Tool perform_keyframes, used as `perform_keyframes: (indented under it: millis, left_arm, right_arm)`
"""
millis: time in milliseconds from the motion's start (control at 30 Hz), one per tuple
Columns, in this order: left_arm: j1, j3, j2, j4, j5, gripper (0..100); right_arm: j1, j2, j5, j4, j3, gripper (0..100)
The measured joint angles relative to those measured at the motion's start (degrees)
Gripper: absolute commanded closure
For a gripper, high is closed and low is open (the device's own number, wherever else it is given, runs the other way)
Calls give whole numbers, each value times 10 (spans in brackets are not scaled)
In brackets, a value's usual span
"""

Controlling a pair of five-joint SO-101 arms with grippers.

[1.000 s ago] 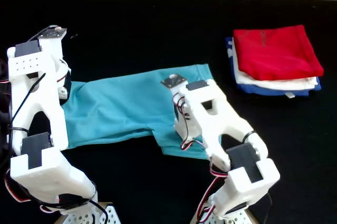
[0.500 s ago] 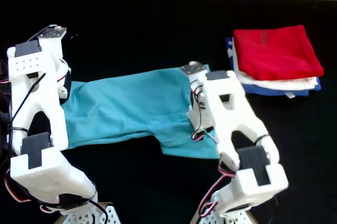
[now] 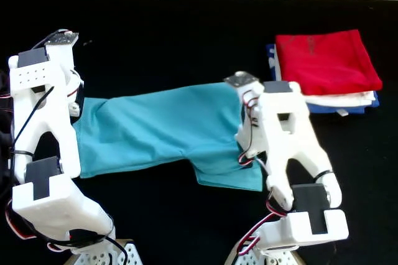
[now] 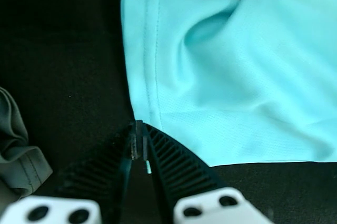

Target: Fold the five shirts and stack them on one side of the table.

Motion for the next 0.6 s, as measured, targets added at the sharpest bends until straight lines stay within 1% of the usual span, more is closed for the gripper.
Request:
perform_keyframes:
  millis: [100,167,233,300,400,467,533,600]
  left_arm:
    - [0,0,0,0,3,989]
    - [0,0,0,-10,23,989]
    - [0,-4,2,-32,54,985]
    - [0,-17,4,-50,82,958]
    - [2,-26,9,-95,133,925]
    - [2,-33,34,-135,169,923]
    - [4,-33,69,-165,184,923]
    - [11,-33,105,-185,189,923]
  right_arm:
    - [1,0,4,0,0,978]
    - [1,0,4,0,0,920]
    - [-3,0,4,7,0,839]
    - [-5,0,4,18,0,785]
    - [-7,-5,4,33,-5,793]
    - [-9,-22,4,36,-27,793]
    - [-10,-45,4,37,-53,793]
    - [-11,-60,-11,38,-84,794]
